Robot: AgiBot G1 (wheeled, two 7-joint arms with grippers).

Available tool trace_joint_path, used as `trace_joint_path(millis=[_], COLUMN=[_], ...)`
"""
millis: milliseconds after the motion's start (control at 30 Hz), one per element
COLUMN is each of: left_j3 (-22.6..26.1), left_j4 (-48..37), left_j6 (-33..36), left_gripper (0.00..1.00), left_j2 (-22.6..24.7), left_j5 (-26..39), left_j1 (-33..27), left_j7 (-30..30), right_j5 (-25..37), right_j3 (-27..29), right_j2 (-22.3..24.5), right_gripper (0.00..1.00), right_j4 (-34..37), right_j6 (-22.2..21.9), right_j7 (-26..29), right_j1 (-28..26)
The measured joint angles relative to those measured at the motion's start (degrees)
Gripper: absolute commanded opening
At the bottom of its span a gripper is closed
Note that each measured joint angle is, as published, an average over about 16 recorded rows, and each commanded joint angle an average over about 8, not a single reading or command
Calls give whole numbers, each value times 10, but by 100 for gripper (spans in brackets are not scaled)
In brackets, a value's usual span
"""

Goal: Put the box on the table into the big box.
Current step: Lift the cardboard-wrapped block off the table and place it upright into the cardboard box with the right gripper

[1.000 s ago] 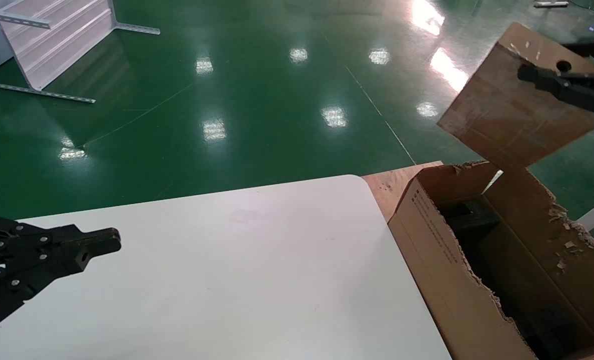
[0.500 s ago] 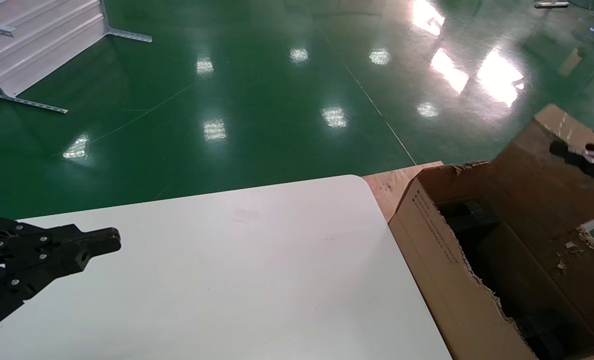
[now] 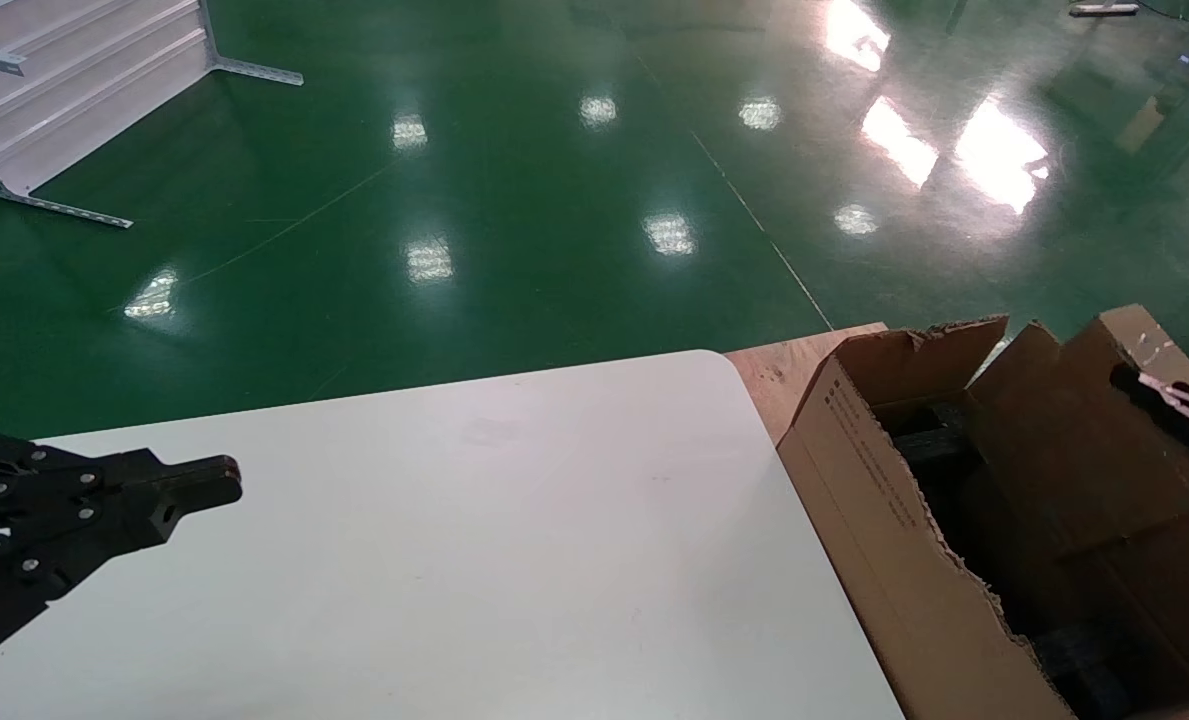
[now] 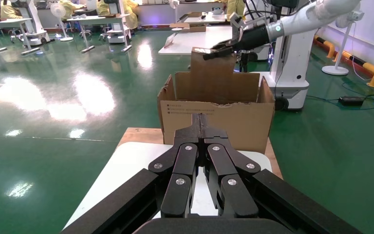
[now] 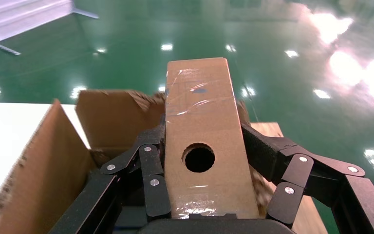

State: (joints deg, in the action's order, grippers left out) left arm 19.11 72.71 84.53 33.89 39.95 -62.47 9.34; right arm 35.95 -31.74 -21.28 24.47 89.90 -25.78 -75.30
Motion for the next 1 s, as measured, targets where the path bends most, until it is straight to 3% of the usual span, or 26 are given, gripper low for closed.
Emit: trace_joint_path(millis=[367,1000], left_j3=[0,0], left_j4=[0,0], left_j6=[0,0], left_gripper=[0,0], left_j2=[0,0], left_j5=[0,0], left_j1=[0,0], left_j7=[0,0], right_j5=[-12,-14], right_j3=[39,68], right_j2=[-11,-11], right_gripper=[0,0], right_j4=[51,38], right_j6=[-5,-26], right_j7=[-25,-21], right_j1=[52,111])
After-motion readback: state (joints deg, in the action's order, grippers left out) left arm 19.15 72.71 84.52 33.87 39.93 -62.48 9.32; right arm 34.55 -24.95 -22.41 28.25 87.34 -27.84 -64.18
